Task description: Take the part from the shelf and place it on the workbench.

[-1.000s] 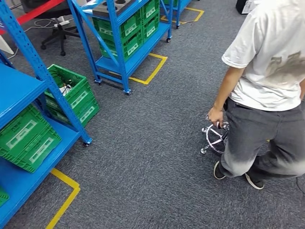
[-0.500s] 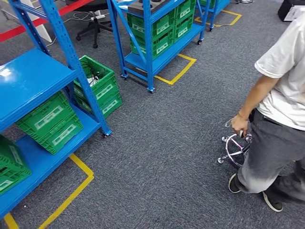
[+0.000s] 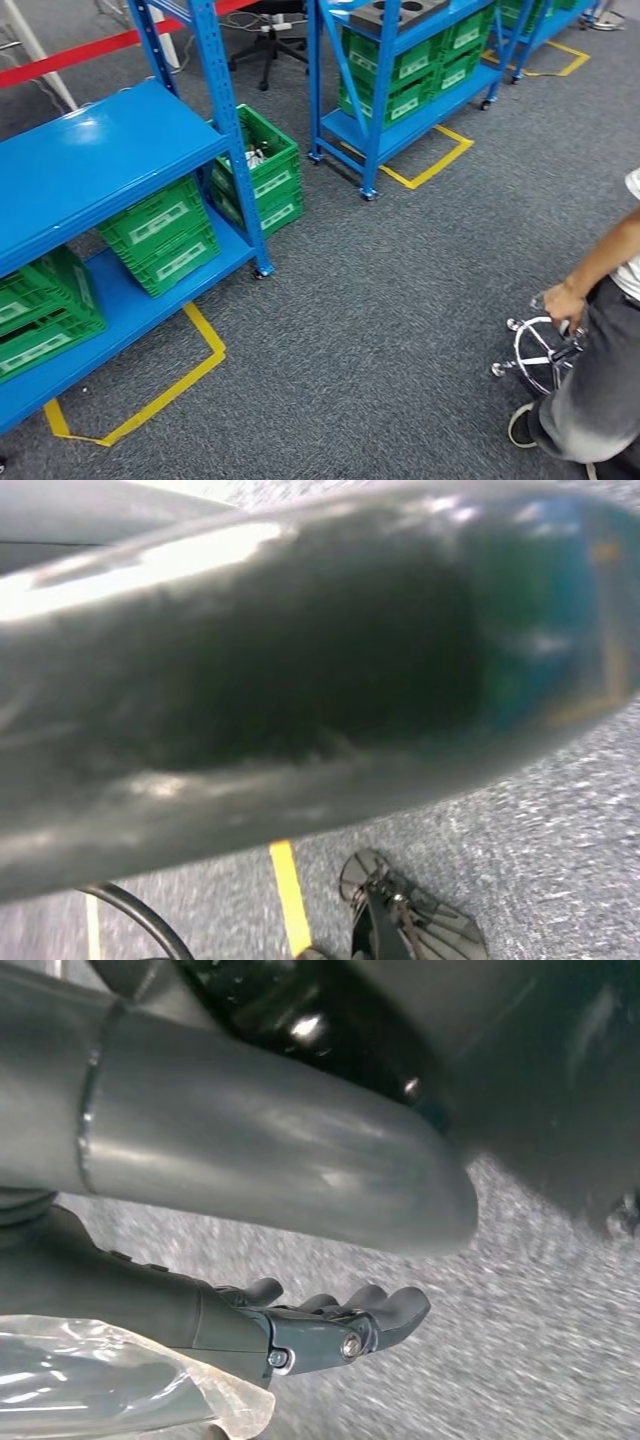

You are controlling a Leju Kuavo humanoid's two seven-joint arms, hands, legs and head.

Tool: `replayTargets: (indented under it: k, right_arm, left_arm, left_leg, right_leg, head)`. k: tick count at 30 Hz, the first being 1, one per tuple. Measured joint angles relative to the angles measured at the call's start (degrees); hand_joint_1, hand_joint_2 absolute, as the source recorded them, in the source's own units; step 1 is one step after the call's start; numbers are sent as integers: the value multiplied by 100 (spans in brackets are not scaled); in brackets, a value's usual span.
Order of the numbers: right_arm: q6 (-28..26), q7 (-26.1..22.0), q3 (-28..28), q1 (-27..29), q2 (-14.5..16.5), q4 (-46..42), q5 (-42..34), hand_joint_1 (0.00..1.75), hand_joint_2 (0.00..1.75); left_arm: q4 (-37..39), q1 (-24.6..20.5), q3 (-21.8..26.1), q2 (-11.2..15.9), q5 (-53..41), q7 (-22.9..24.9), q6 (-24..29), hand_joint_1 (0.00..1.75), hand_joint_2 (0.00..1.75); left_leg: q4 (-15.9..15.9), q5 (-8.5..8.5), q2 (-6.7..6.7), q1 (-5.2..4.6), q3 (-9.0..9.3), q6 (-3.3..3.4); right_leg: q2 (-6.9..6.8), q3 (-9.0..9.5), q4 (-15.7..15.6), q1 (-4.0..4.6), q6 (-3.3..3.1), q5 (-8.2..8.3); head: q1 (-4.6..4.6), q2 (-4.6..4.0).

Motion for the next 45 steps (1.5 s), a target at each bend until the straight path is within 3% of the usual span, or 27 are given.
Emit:
replayTargets:
  k: [3,4,6,8,10,11,13,15,17,19,20,22,24,25,26,28,30,32,33,34,35,37,39,41,42,43,45]
  right_arm:
    - [25,-33,0,35,-4,14,-7,0,0]
    - [4,-45,2,36,1,19,0,0,0]
    - [-31,-75,4,38,11,21,11,0,0]
    - [-47,-95,6,50,19,21,24,0,0]
    - [-51,-102,7,63,21,21,27,0,0]
    - [-53,-104,6,63,21,21,27,0,0]
    - [-48,-106,12,47,22,21,63,0,0]
    - [-7,-100,47,28,22,21,166,0,0]
    - [54,-97,103,1,20,21,274,0,0]
    - [108,-96,156,-61,17,17,320,0,0]
    - [131,-87,178,-101,13,14,325,0,0]
    - [202,-56,215,-163,-2,8,349,0,0]
    - [263,-17,252,-176,-16,8,384,0,0]
    - [275,1,270,-167,-19,8,385,0,0]
    - [274,15,280,-153,-20,8,369,0,0]
    - [266,26,289,-127,-20,8,320,0,0]
    - [263,24,290,-106,-19,11,269,0,0]
    - [294,10,286,-88,-19,17,198,0,0]
    - [325,-1,282,-78,-19,21,174,0,0]
    - [358,-16,279,-73,-17,21,175,0,0]
    - [396,-29,278,-66,-14,21,203,0,0]
    - [467,-39,291,-48,-5,22,287,0,0]
    - [568,4,312,-30,-4,25,338,0,0]
    - [687,70,328,-25,-8,28,366,0,0]
    - [741,93,336,-31,-10,30,378,0,0]
    - [801,114,342,-41,-10,30,392,0,0]
    - [918,163,350,-63,-9,30,407,0,0]
  left_arm:
    - [43,5,76,-3,102,88,23,0,0]
    - [50,9,108,2,116,113,29,0,0]
    - [60,12,148,13,127,125,38,0,0]
    - [66,-12,153,19,132,124,42,0,0]
    - [71,-25,155,23,135,120,42,0,0]
    - [76,-21,157,26,138,117,41,0,0]
    - [95,-7,174,32,186,116,0,0,0]
    - [113,-18,217,38,280,113,-87,0,0]
    - [124,-54,279,41,391,80,-143,0,0]
    - [133,-62,339,40,465,43,-146,0,0]
    - [138,-54,365,38,476,37,-139,0,0]
    - [150,-54,398,32,448,80,-139,0,0]
    - [170,-71,404,33,394,159,-172,0,0]
    - [179,-76,404,36,377,189,-187,0,0]
    - [188,-76,405,39,367,208,-192,0,0]
    - [197,-74,409,44,366,224,-191,0,0]
    - [202,-78,410,49,350,210,-197,0,0]
    - [204,-92,407,55,297,182,-208,0,0]
    - [209,-96,405,64,258,165,-212,0,0]
    - [217,-96,403,84,226,140,-215,0,0]
    - [229,-94,399,106,203,111,-222,0,0]
    - [267,-112,387,160,182,40,-246,0,0]
    - [303,-152,370,197,170,-21,-261,0,0]
    - [333,-172,346,226,156,-56,-255,0,0]
    - [348,-169,332,239,147,-63,-247,0,0]
    - [360,-162,319,253,137,-65,-239,0,0]
    - [382,-162,291,281,113,-65,-225,0,0]
  left_leg:
    - [61,-37,-402,24,-18,-132]
    - [86,-51,-469,32,-42,-189]
    - [284,-169,-315,32,-148,-269]
    - [893,-480,-19,24,-431,-312]
    - [1544,-709,89,37,-747,-338]
    - [1650,-685,108,42,-800,-342]
    - [1233,-347,170,43,-605,-320]
    - [506,-43,425,-4,-258,-264]
    - [177,-10,605,-59,-110,-209]
    - [140,-20,512,-67,-114,-156]
    - [113,-7,451,-57,-108,-124]
    - [61,29,332,-22,-91,-62]
    - [54,37,186,-9,-94,-29]
    - [56,35,102,-8,-92,-21]
    - [57,32,16,-8,-86,-19]
    - [62,24,-147,-5,-65,-25]
    - [80,6,-289,-10,-61,-55]
    - [102,3,-420,-7,-99,-116]
    - [103,13,-485,2,-121,-155]
    - [95,28,-550,17,-138,-193]
    - [103,25,-518,23,-147,-227]
    - [346,-131,-245,11,-252,-294]
    - [996,-472,53,19,-547,-354]
    - [1578,-678,112,44,-812,-390]
    - [1625,-636,120,51,-826,-397]
    - [1462,-496,136,54,-737,-395]
    - [742,-130,334,29,-365,-357]
  right_leg:
    - [331,424,-1096,-43,-38,642]
    - [384,538,-1318,-58,-85,702]
    - [218,589,-1366,-61,-193,707]
    - [44,616,-1378,-52,-258,687]
    - [-138,642,-1378,-34,-289,655]
    - [-217,657,-1378,-30,-293,639]
    - [-352,708,-1378,-27,-278,602]
    - [-471,748,-1376,-11,-228,550]
    - [-595,757,-1383,17,-164,505]
    - [-712,820,-1411,28,-108,484]
    - [-677,840,-1403,24,-79,456]
    - [-386,700,-1077,10,-29,250]
    - [-82,287,-301,3,-9,-77]
    - [-31,82,46,4,-5,-166]
    - [-11,-42,191,5,-7,-129]
    - [27,5,-140,1,-19,235]
    - [267,258,-854,-27,-39,638]
    - [507,441,-1261,-49,-70,748]
    - [537,475,-1307,-43,-96,725]
    - [475,503,-1328,-40,-127,730]
    - [407,518,-1350,-38,-163,743]
    - [246,558,-1394,-51,-232,756]
    - [58,589,-1405,-40,-279,736]
    - [-130,608,-1403,-29,-298,710]
    - [-208,619,-1402,-27,-298,698]
    - [-280,636,-1402,-26,-294,685]
    - [-414,684,-1401,-12,-262,647]
  head:
    - [-4,0]
    - [-6,0]
    - [-41,0]
    - [-76,0]
    - [-81,0]
    - [-81,0]
    - [-82,0]
    - [-85,0]
    - [-83,0]
    - [-78,0]
    - [-72,0]
    - [-51,0]
    - [-24,0]
    - [-23,0]
    - [-23,0]
    - [-24,0]
    - [-25,0]
    - [-29,0]
    - [-32,0]
    - [-32,0]
    - [-32,0]
    - [-68,0]
    - [-102,0]
    - [-102,0]
    - [-103,0]
    - [-104,0]
    - [-105,0]
